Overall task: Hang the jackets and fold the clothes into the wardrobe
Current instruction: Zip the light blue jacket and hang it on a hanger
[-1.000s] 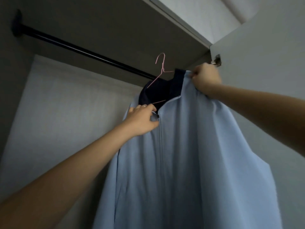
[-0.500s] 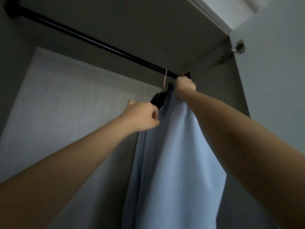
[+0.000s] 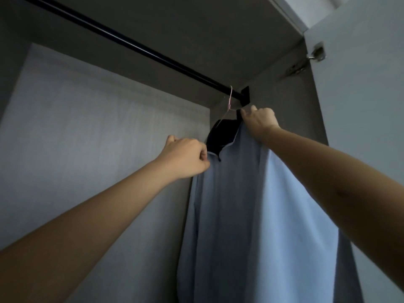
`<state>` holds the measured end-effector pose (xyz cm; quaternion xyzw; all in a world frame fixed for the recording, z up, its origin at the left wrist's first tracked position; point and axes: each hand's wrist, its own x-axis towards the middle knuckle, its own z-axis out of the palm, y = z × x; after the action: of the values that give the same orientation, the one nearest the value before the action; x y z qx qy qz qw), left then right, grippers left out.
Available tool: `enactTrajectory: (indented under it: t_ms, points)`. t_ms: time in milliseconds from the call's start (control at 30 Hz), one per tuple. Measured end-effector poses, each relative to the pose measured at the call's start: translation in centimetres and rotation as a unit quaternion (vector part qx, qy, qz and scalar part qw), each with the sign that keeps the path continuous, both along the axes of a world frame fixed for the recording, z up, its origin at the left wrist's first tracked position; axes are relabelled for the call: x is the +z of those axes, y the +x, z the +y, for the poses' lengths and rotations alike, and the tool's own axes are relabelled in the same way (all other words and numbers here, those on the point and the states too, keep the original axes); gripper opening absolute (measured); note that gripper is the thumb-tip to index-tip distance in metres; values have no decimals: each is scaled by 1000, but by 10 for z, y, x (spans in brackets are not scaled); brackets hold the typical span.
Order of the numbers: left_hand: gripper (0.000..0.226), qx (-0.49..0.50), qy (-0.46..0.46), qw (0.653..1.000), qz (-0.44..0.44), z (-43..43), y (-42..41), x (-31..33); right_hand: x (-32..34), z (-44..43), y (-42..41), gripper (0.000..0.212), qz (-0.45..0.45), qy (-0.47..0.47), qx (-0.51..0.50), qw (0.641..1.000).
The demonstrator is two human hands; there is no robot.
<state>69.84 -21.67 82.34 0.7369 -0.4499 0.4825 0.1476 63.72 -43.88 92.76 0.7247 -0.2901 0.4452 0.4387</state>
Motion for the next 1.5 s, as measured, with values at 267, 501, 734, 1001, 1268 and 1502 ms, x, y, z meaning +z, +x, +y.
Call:
enactTrajectory:
  t_ms: [267, 501, 734, 1001, 1268, 1502]
  points:
    - [19, -9, -8, 1000, -5, -11, -11, -1, -20, -15, -14, 71, 74, -20, -105, 992]
    - [21, -7, -3, 1000, -25, -21, -20, -4, -13, -21, -11, 52, 67, 6, -214, 975]
    - [34, 0, 2, 1000, -23, -27, -26, -1, -11, -30, -21, 45, 38, 27, -272, 961]
    - [39, 5, 9, 1000, -25, -22, -29, 0, -9, -41, -15, 46, -38, 161, -111, 980]
    - [40, 25, 32, 999, -36, -19, -35, -4, -8, -53, -7, 41, -176, 281, 268, 905]
    - [37, 3, 21, 998, -52, -21, -43, -9, -9, -38, -6, 40, -50, 230, 81, 969]
